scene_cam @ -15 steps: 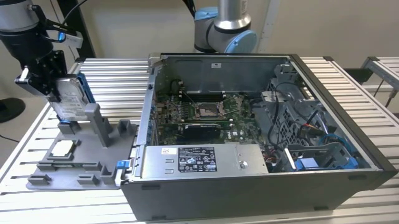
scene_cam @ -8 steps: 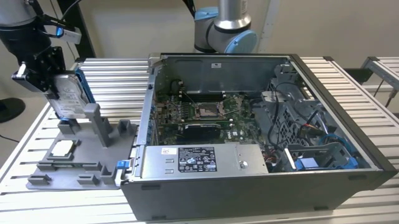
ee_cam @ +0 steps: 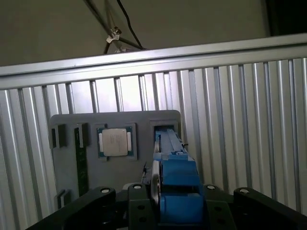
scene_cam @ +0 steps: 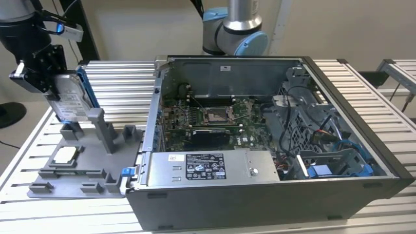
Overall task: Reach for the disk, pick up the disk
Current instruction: 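Pick up the disk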
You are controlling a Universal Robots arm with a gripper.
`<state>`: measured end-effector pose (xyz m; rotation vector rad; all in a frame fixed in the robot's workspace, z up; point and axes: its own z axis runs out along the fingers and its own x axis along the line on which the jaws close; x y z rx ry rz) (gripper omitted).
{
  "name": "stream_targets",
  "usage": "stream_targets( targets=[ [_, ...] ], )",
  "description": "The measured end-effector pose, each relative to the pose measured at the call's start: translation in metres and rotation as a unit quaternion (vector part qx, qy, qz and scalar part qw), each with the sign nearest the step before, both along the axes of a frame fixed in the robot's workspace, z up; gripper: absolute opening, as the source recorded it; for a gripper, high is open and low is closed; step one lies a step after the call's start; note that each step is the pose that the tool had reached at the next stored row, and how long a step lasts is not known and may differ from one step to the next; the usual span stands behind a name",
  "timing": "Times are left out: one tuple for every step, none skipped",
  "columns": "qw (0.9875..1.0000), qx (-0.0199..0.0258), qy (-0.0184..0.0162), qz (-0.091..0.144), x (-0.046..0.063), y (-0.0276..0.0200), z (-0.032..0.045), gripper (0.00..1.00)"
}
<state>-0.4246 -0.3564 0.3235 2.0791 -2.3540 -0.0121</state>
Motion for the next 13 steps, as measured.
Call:
stream_targets(
  targets=[
    [1.0000, 0.0000, 0.0000, 0.000, 0.000, 0.0000, 0.0015, 0.00],
    [1.0000, 0.0000, 0.0000, 0.000, 0.000, 0.0000, 0.0030, 0.00],
    [1.0000, 0.0000, 0.0000, 0.000, 0.000, 0.0000, 0.0043, 0.00],
    [1.0000, 0.0000, 0.0000, 0.000, 0.000, 0.0000, 0.0058, 0.00],
    [1.0000, 0.0000, 0.0000, 0.000, 0.000, 0.0000, 0.0070, 0.00],
    [1.0000, 0.0000, 0.0001, 0.000, 0.000, 0.0000, 0.0082, 0.00],
    [1.0000, 0.0000, 0.0000, 0.000, 0.000, 0.0000, 0.0093, 0.00],
    [1.0000, 0.0000, 0.0001, 0.000, 0.000, 0.0000, 0.0103, 0.00],
    [1.0000, 0.0000, 0.0000, 0.000, 0.000, 0.0000, 0.0112, 0.00],
    [1.0000, 0.0000, 0.0000, 0.000, 0.000, 0.0000, 0.0124, 0.00],
    [1.0000, 0.0000, 0.0000, 0.000, 0.000, 0.0000, 0.0140, 0.00],
    [1.0000, 0.0000, 0.0000, 0.000, 0.000, 0.0000, 0.0157, 0.00],
    [1.0000, 0.0000, 0.0000, 0.000, 0.000, 0.0000, 0.0173, 0.00]
  ],
)
